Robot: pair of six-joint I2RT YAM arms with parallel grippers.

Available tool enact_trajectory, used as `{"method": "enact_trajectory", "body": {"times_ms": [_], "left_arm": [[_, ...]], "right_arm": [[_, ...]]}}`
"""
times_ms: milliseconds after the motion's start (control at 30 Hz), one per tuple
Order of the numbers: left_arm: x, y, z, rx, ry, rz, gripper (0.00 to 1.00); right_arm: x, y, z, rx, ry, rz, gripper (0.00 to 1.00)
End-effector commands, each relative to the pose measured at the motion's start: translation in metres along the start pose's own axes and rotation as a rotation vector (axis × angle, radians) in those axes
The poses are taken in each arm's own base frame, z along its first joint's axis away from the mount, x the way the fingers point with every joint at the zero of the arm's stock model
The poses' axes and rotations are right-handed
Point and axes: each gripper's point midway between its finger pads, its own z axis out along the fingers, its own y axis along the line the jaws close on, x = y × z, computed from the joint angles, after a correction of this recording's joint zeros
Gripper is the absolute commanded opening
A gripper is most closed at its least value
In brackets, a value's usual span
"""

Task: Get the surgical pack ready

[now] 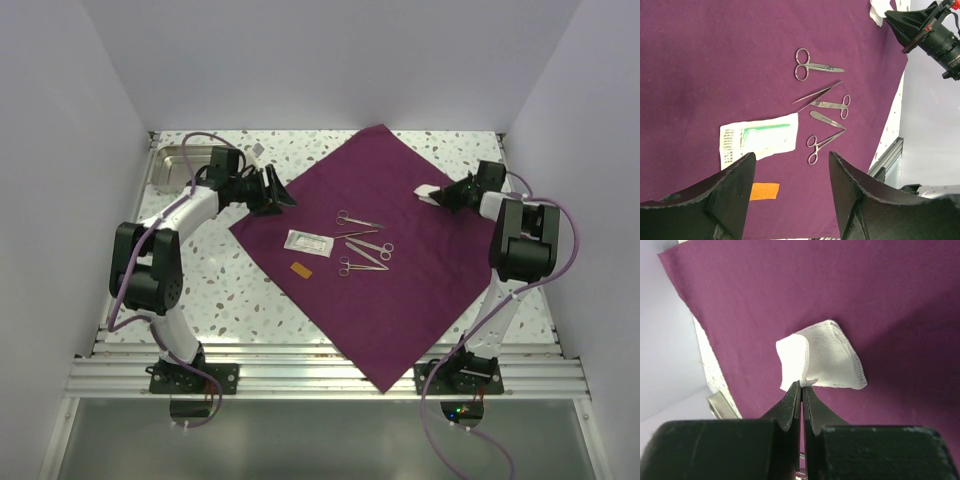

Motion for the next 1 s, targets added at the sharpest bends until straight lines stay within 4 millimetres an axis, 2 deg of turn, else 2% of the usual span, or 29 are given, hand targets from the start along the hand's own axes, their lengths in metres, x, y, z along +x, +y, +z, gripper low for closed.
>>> {"method": "enact_trajectory", "body": {"times_ms": [0, 233, 467, 567, 700, 967], "left_arm": [[-0.003, -0.007, 0.000, 0.035, -0.012, 0.020, 0.64], [-0.001, -0.006, 0.000, 0.037, -0.005, 0.021, 0.64], [-0.003, -0.006, 0.004, 0.045, 0.003, 0.022, 0.64], [-0.003, -0.006, 0.005, 0.047, 0.004, 0.027, 0.64], [-0.003, -0.006, 0.005, 0.049, 0.007, 0.026, 0.64], [-0.001, -0.006, 0.005, 0.052, 0.014, 0.025, 0.64]], "right_arm": [[-0.006, -0.008, 0.000, 0.035, -0.039, -0.036, 0.00], [-0.007, -0.024, -0.003, 0.112, -0.050, -0.035, 0.00], [-0.008, -0.023, -0.002, 0.110, -0.046, -0.042, 0.00], [-0.008, -0.019, -0.004, 0.102, -0.040, -0.052, 0.07], [-0.008, -0.017, -0.018, 0.119, -0.045, -0.092, 0.21], [-0.008, -0.030, -0.021, 0.145, -0.042, -0.128, 0.31]]}}
